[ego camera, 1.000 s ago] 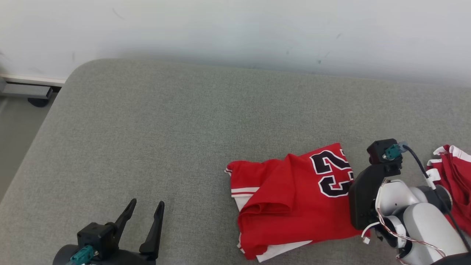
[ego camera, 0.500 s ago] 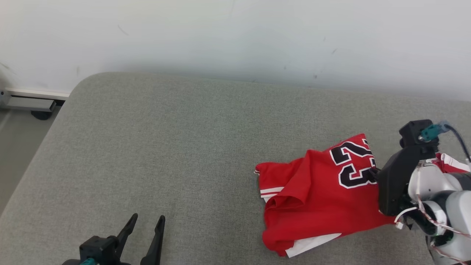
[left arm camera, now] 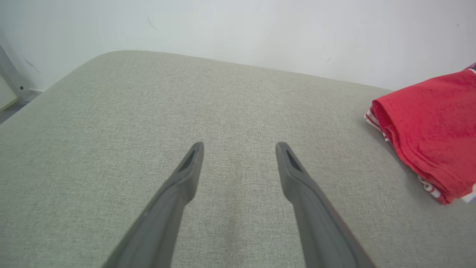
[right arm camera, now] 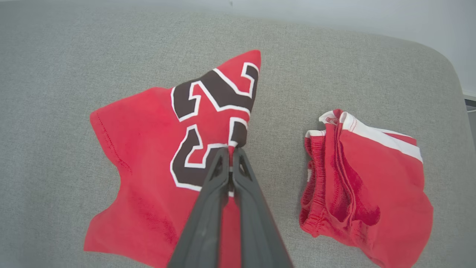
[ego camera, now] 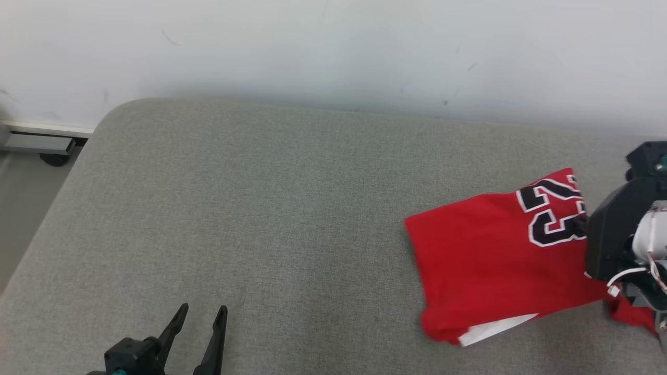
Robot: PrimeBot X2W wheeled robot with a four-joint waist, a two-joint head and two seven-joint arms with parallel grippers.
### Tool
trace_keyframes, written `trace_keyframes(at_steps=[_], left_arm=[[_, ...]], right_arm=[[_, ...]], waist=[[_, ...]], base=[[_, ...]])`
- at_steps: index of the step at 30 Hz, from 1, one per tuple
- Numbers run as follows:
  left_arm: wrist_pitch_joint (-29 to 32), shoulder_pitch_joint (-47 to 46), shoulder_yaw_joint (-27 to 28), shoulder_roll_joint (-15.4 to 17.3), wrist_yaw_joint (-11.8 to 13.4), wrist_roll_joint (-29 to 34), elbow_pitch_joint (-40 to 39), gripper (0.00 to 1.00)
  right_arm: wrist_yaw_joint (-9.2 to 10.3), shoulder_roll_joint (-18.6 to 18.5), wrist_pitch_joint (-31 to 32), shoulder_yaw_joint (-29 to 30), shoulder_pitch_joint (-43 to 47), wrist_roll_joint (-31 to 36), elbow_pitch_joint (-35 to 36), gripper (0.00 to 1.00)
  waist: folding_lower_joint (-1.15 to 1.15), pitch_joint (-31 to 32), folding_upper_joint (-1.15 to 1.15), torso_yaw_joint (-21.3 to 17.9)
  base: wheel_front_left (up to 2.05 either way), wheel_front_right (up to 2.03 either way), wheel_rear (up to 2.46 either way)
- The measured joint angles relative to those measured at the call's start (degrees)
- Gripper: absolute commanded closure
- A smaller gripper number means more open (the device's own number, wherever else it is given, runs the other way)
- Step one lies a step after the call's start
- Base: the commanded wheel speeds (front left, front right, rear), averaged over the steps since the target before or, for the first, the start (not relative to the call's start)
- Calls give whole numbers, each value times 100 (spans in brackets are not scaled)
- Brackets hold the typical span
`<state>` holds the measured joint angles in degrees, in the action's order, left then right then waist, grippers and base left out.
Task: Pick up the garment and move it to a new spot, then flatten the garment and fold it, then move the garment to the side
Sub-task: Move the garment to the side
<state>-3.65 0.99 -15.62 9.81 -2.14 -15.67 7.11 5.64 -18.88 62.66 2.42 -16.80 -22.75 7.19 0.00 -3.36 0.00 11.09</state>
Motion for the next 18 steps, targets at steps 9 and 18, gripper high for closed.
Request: trace_keyframes(at_steps=[9,18], left_arm=[[0,-26,-2,22,9,0,-67,0],[0,-69,1,34,11,1,-74,0]], right_arm=[[49,-227,299,288,-171,168,21,100],[118,-332,524,643,-144,283,336,100]], waist=[[1,-152,0,-94],[1,-248,0,-224]], base=[[0,0,0],[0,0,0]])
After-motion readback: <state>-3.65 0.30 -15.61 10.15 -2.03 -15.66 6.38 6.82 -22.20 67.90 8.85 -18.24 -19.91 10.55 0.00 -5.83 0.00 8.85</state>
